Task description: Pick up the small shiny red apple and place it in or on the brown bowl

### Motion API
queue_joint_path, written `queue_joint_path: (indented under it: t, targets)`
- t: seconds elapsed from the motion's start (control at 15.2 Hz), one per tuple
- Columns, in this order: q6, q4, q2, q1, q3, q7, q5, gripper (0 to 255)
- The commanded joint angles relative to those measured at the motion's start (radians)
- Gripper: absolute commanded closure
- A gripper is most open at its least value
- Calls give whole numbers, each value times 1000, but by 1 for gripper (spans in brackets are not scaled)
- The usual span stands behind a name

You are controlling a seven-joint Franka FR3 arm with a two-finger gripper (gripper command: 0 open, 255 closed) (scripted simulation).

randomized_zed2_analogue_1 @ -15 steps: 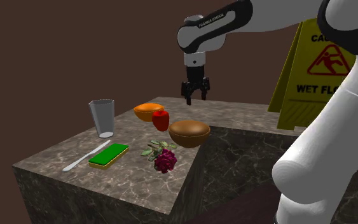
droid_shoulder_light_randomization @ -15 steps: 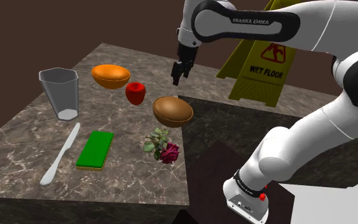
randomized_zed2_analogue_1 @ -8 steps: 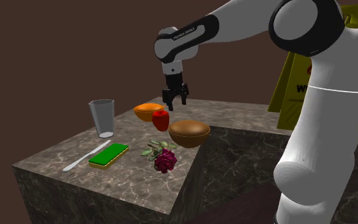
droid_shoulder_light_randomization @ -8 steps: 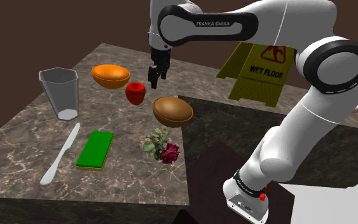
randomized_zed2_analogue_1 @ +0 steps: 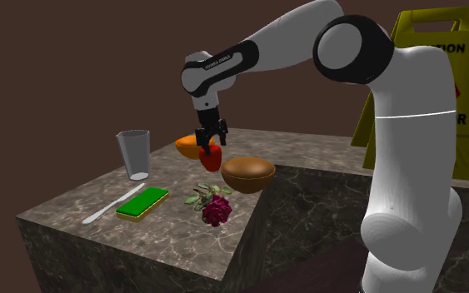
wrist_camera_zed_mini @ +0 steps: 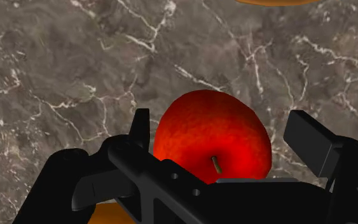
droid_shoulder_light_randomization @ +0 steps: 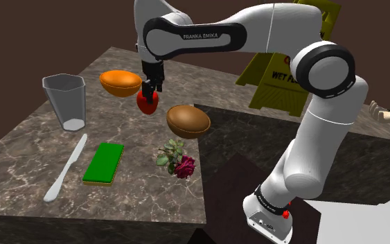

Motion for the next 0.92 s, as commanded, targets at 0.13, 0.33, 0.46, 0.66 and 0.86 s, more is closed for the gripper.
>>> queue_joint_path:
  t: [0.13, 0.33, 0.46, 0.66, 0.86]
  targets:
    - [51, -44, 7, -3, -2, 1, -4, 0]
    - [71, -63, 8, -5, -4, 2, -5, 0]
    - [71, -63, 8, -5, -4, 2, -5, 0]
    - [71, -63, 8, -5, -4, 2, -5, 0]
    - [71, -63, 8, -5, -4, 3, -5, 255]
